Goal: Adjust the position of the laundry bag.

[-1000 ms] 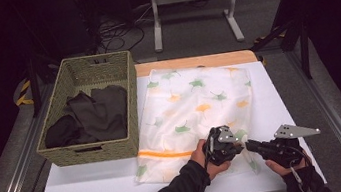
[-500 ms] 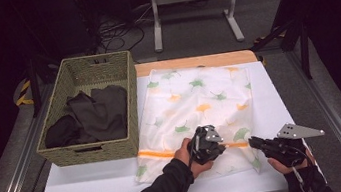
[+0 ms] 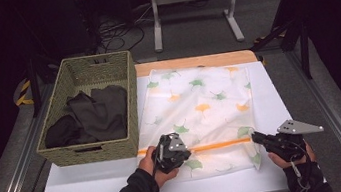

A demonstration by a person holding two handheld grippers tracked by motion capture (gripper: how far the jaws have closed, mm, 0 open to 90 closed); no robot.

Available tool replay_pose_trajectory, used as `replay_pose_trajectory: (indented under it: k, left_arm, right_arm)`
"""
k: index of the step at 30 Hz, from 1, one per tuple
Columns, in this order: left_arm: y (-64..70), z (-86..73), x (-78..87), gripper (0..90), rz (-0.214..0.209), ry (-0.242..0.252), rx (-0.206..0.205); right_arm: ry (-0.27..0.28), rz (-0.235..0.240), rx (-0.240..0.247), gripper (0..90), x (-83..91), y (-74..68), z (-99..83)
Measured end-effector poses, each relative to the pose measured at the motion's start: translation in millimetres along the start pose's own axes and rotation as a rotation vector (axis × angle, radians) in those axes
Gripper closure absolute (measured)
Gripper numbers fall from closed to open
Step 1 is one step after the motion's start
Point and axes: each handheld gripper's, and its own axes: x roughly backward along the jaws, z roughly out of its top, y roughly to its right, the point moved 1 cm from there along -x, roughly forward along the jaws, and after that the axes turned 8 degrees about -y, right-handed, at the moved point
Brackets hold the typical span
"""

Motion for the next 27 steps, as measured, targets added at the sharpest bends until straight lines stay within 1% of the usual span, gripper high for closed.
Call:
replay_pose_trajectory:
  k: [1, 2, 3, 4, 5, 6, 7, 9, 10, 11, 12, 14, 19, 21, 24, 25, 26, 27]
  left_arm:
    - [0.0, 0.0, 0.0, 90.0, 0.000, 0.000, 0.000]
    - [-3.0, -6.7, 2.7, 90.0, 0.000, 0.015, 0.032]
    - [-5.0, -10.7, 4.9, 90.0, -0.007, 0.013, 0.050]
    - [-6.6, -13.8, 7.2, 90.0, 0.005, 0.016, 0.055]
    - [-8.0, -16.3, 9.8, 90.0, 0.008, 0.019, 0.052]
    - [-7.9, -18.5, 12.2, 90.0, 0.009, 0.020, 0.060]
    - [-8.1, -20.5, 14.6, 90.0, 0.021, 0.017, 0.060]
    - [-9.5, -26.1, 18.5, 90.0, 0.020, 0.009, 0.064]
    - [-10.5, -29.4, 19.7, 90.0, 0.027, 0.007, 0.067]
    - [-11.6, -32.6, 20.7, 90.0, 0.032, 0.005, 0.072]
    - [-12.0, -35.8, 21.7, 90.0, 0.029, 0.004, 0.086]
    - [-14.3, -40.7, 25.0, 90.0, 0.036, 0.002, 0.092]
    - [-21.2, -52.4, 36.6, 90.0, 0.057, 0.011, 0.111]
    - [-24.0, -57.9, 39.8, 90.0, 0.057, 0.013, 0.125]
    - [-26.5, -66.2, 44.3, 90.0, 0.072, 0.012, 0.135]
    - [-26.5, -66.2, 44.3, 90.0, 0.072, 0.012, 0.135]
    - [-28.2, -69.6, 47.6, 90.0, 0.075, 0.014, 0.133]
    - [-28.6, -71.3, 48.9, 90.0, 0.069, 0.024, 0.143]
  right_arm:
    - [0.000, 0.000, 0.000, 86.2, 0.0, 0.0, 0.0]
    - [-0.005, -0.006, -0.002, 86.3, -1.7, 0.5, 0.6]
    - [-0.008, -0.010, -0.006, 86.3, -3.2, 1.0, 1.3]
    - [-0.010, -0.014, -0.005, 86.3, -4.0, 1.4, 1.7]
    - [-0.011, -0.019, -0.002, 86.2, -4.7, 2.0, 2.2]
    - [-0.009, -0.020, -0.003, 86.3, -5.4, 2.8, 2.7]
    - [-0.010, -0.019, -0.005, 86.3, -5.9, 3.2, 3.2]
    - [-0.004, -0.022, 0.001, 86.3, -6.8, 5.4, 4.6]
    - [0.000, -0.020, -0.004, 86.3, -7.6, 6.8, 5.2]
    - [0.000, -0.022, -0.006, 86.3, -8.7, 8.1, 5.8]
    - [-0.003, -0.027, -0.004, 86.3, -10.0, 9.5, 6.0]
    - [-0.011, -0.032, -0.009, 86.3, -12.4, 10.7, 6.4]
    - [-0.016, -0.041, -0.017, 86.3, -13.9, 12.6, 8.2]
    - [-0.023, -0.047, -0.014, 86.3, -15.7, 13.5, 8.2]
    - [-0.031, -0.053, -0.018, 86.3, -18.5, 14.0, 8.6]
    - [-0.032, -0.055, -0.019, 86.3, -18.9, 14.1, 8.9]
    - [-0.034, -0.058, -0.018, 86.3, -19.1, 14.3, 9.1]
    - [-0.034, -0.059, -0.017, 86.3, -19.4, 14.6, 9.3]
